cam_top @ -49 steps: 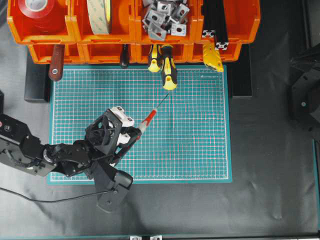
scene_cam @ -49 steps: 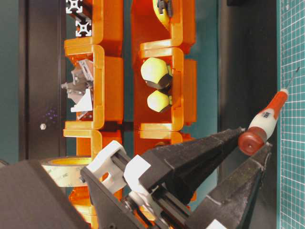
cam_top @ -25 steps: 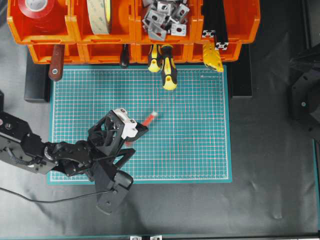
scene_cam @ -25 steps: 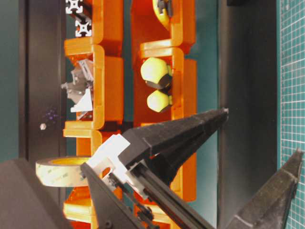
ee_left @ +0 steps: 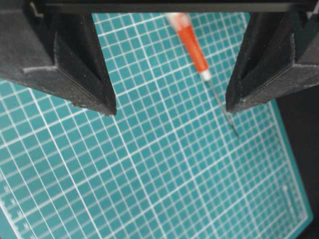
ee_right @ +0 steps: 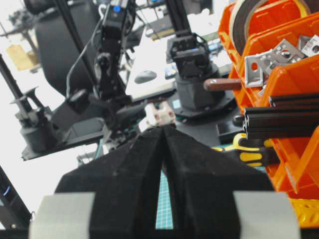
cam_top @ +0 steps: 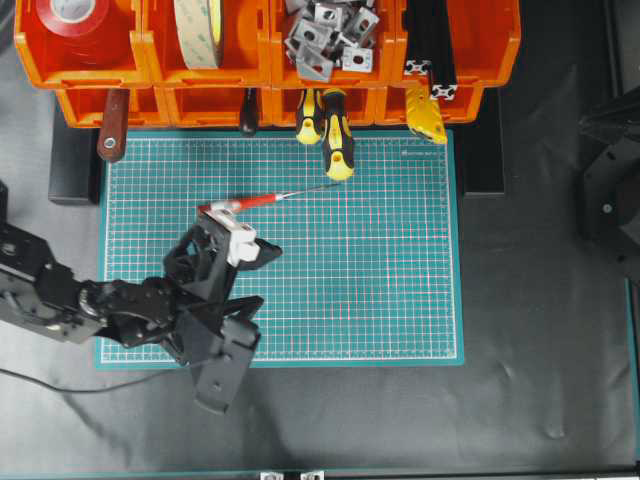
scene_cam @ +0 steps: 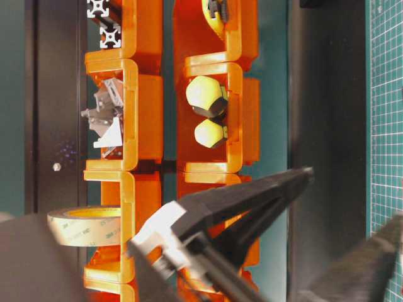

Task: Pick red screwdriver from container rack with left arm.
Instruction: 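Open the left gripper to release the screwdriver onto the mat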

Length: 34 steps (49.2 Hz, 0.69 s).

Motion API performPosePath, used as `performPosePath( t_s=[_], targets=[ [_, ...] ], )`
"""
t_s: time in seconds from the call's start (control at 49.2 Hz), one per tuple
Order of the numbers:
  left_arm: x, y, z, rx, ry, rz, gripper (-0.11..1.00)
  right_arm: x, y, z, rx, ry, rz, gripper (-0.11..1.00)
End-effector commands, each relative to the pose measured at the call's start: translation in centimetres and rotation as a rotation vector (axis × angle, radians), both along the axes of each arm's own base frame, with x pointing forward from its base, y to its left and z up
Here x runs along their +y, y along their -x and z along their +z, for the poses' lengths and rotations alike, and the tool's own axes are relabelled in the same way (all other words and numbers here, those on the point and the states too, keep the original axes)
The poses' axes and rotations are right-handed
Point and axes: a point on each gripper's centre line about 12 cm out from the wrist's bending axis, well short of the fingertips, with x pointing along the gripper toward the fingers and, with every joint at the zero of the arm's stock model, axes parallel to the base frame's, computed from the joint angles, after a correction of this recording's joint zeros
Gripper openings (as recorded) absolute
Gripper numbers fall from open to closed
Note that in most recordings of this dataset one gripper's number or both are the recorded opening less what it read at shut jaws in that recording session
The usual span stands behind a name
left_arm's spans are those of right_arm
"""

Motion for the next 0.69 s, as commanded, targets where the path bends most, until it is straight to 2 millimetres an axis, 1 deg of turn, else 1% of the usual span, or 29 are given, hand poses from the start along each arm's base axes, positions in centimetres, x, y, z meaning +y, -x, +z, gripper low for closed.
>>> performPosePath(
  t_s=[0.0,0.163,0.285,0.366,0.427,0.529,0.549,0.671],
  targets=[
    [0.0,0.7,3.3,-0.083,0.06,0.024,0.86,0.0,0.0,1.3,-0.028,0.0,-0.002,-0.01],
    [0.1,2.9,7.3,-0.177,0.132,0.053,0.85,0.0,0.0,0.9,0.009,0.002,-0.001,-0.01],
    [0.6,5.3,10.4,-0.258,0.212,0.069,0.85,0.0,0.0,0.5,0.044,0.002,0.002,-0.01],
    [1.1,7.1,12.1,-0.314,0.297,0.095,0.85,0.1,0.0,0.3,0.061,0.006,0.005,-0.01],
    [1.8,8.5,13.0,-0.351,0.366,0.119,0.85,0.1,0.0,0.2,0.072,0.017,0.004,-0.01],
    [2.9,11.0,13.6,-0.398,0.464,0.14,0.85,0.0,0.0,0.1,0.079,0.038,0.001,-0.01],
    [3.2,11.7,13.8,-0.415,0.493,0.141,0.85,0.0,0.0,0.0,0.082,0.043,0.001,-0.01],
    [4.7,14.7,14.8,-0.481,0.57,0.14,0.85,0.0,0.0,0.1,0.076,0.061,0.001,-0.01]
  ],
)
